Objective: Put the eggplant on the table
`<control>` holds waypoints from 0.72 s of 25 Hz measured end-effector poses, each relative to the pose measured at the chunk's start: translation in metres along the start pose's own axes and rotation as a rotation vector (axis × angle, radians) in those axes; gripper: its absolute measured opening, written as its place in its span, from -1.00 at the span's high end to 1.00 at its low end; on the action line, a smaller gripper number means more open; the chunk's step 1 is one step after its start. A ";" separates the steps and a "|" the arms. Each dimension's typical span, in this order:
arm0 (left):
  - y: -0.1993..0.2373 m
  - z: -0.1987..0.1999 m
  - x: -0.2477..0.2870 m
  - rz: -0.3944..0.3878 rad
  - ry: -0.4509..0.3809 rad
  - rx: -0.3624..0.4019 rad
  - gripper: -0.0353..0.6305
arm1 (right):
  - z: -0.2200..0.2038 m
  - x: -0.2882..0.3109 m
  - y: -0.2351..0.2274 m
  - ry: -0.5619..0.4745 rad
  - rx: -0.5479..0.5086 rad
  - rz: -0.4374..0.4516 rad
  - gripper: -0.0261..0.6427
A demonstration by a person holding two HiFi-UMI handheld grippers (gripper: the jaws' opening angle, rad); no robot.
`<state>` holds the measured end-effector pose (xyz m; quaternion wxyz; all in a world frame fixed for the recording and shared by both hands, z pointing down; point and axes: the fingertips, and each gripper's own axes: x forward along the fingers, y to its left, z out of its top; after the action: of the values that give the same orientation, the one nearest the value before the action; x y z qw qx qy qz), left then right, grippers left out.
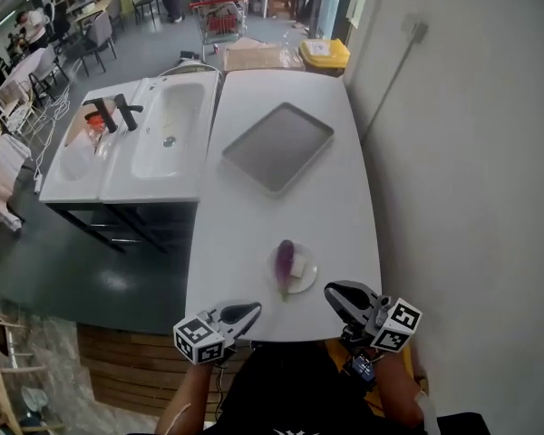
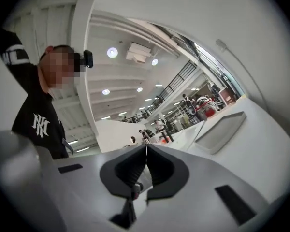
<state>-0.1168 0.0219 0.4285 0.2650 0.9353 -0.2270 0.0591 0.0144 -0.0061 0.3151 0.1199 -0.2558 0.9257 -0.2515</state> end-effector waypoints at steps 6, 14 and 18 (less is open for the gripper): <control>-0.066 0.047 -0.033 -0.133 -0.293 -0.165 0.88 | -0.012 -0.012 0.074 0.058 -0.038 0.165 0.91; -0.158 0.032 -0.042 -0.197 -0.350 -0.085 0.87 | -0.045 -0.051 0.129 0.113 -0.094 0.344 0.91; -0.179 0.008 -0.029 -0.218 -0.294 -0.091 0.87 | -0.068 -0.073 0.123 0.095 -0.024 0.304 0.91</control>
<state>-0.0611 0.1644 0.3309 0.2761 0.9399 -0.1631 -0.1175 0.0011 0.1514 0.3146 0.1098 -0.1021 0.9613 -0.2313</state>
